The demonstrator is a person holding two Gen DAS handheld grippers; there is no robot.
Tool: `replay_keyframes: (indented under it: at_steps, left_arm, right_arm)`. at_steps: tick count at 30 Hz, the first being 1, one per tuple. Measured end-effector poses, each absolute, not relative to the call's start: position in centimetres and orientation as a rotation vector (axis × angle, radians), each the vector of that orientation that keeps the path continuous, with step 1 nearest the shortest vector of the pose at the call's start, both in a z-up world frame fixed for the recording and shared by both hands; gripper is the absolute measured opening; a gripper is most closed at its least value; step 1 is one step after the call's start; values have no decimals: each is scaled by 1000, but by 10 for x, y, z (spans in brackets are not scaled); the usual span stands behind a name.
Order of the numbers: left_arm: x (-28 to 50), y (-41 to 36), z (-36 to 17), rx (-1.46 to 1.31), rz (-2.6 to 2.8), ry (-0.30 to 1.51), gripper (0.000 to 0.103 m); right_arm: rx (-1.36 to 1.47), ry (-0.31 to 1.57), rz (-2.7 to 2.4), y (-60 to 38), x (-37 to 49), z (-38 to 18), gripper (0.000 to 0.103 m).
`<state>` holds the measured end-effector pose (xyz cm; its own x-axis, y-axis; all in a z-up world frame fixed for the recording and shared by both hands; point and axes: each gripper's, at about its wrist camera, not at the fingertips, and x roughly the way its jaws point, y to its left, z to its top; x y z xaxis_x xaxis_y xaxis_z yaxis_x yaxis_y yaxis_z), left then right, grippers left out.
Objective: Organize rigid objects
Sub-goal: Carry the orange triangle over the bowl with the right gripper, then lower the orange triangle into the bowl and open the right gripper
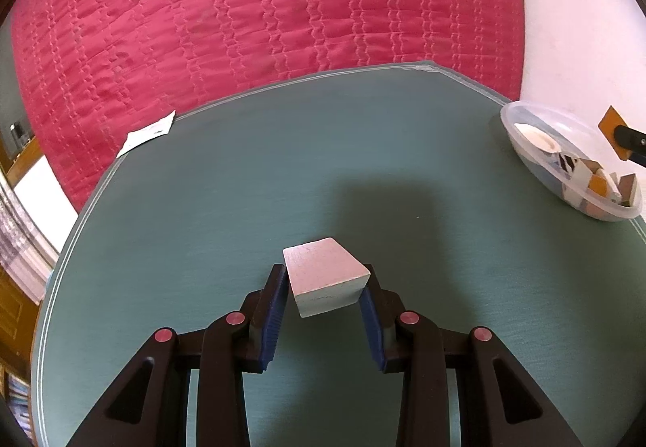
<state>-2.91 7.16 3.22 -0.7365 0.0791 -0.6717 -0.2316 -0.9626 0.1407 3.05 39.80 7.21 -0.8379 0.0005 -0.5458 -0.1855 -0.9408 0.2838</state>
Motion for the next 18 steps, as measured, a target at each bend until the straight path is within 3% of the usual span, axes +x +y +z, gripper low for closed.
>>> replay_keyframes:
  at_steps: [18]
  left_arm:
    - [-27,96,38,-1055,2700,332,38]
  right_arm:
    - [-796,629,2757,444,34,66,49]
